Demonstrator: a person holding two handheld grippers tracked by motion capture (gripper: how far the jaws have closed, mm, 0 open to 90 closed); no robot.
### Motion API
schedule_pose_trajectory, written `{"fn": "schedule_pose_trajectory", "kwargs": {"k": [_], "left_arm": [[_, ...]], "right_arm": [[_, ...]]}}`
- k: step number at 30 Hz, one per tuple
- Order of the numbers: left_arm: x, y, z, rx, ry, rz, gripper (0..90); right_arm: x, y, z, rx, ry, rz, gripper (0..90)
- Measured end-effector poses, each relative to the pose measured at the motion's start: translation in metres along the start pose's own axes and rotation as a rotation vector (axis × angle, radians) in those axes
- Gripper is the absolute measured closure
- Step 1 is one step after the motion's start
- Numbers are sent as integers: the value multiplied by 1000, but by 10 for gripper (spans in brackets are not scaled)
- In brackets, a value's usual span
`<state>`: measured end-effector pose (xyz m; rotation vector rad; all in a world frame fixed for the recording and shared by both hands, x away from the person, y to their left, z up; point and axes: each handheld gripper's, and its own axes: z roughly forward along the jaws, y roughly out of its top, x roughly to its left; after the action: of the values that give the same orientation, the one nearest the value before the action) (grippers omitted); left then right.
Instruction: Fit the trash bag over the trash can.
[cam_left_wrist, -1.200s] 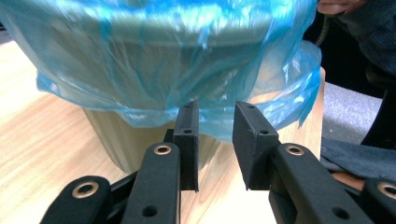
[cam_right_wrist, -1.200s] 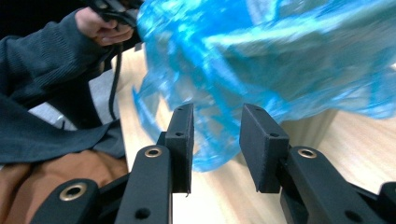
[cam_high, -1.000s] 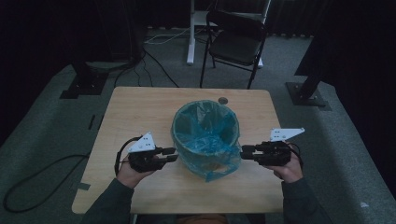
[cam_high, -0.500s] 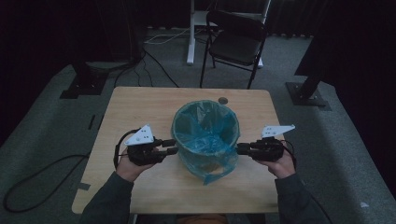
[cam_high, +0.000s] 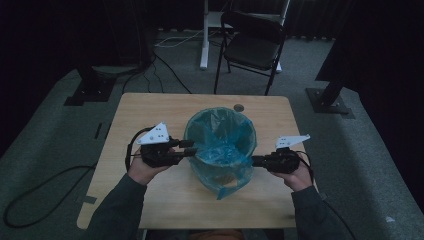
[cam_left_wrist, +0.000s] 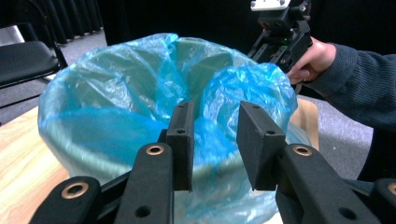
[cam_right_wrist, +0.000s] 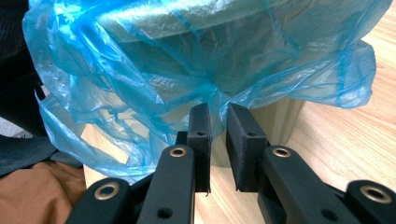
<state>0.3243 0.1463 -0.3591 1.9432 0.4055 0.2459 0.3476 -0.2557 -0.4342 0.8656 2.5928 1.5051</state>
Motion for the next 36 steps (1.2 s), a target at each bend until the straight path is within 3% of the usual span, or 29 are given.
{"fn": "schedule_pose_trajectory", "kwargs": {"k": [15, 31, 36], "left_arm": [[14, 29, 25, 58, -55, 32, 648], [28, 52, 53, 114, -41, 55, 636], [27, 57, 63, 161, -45, 75, 629]], "right_arm": [[0, 0, 1, 3, 9, -2, 805], [0, 0, 1, 5, 12, -1, 809], [-1, -1, -1, -1, 13, -4, 808]]}}
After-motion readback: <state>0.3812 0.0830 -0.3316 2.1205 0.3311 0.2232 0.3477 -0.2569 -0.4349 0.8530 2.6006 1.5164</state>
